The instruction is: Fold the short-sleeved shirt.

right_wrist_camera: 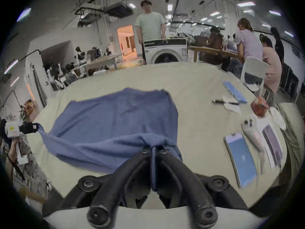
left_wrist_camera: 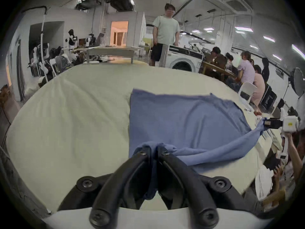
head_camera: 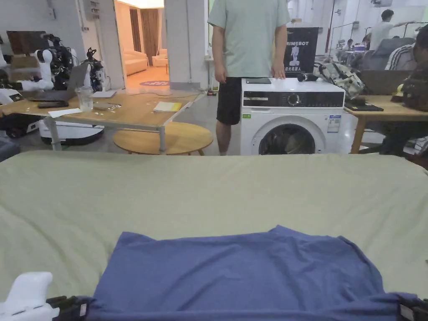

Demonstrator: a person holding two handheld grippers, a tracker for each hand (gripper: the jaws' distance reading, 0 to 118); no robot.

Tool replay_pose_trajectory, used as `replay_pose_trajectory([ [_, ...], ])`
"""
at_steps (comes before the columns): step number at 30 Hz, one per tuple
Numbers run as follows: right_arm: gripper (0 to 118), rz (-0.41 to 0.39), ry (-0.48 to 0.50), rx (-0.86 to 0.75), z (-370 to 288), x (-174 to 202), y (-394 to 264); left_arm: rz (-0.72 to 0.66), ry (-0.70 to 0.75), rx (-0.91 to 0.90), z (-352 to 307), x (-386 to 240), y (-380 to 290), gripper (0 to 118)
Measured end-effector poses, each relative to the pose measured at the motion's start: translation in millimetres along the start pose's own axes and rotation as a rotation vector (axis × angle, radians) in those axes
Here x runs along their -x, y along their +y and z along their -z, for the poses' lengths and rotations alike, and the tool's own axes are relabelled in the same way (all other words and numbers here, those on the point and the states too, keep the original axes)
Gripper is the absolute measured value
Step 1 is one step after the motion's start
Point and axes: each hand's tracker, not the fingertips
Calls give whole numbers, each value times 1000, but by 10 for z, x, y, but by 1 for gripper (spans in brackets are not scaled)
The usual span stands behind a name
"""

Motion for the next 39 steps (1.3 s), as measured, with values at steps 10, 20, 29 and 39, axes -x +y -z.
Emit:
replay_pose_trajectory([
  [10,16,39,-110,131,1173,-52,251,-11,67,103,1062,-36,576,6],
  [20,73,37,-28,-159,460,235,167,-375,-212,-386,290,-483,407,81],
  [29,0,32,106,-274,-192,803,27,-251,-296,-511,-620,-907,336,0],
  [39,0,17,121,-265,-452,822,-197,-383,-384,-356,-416,-427,196,16],
])
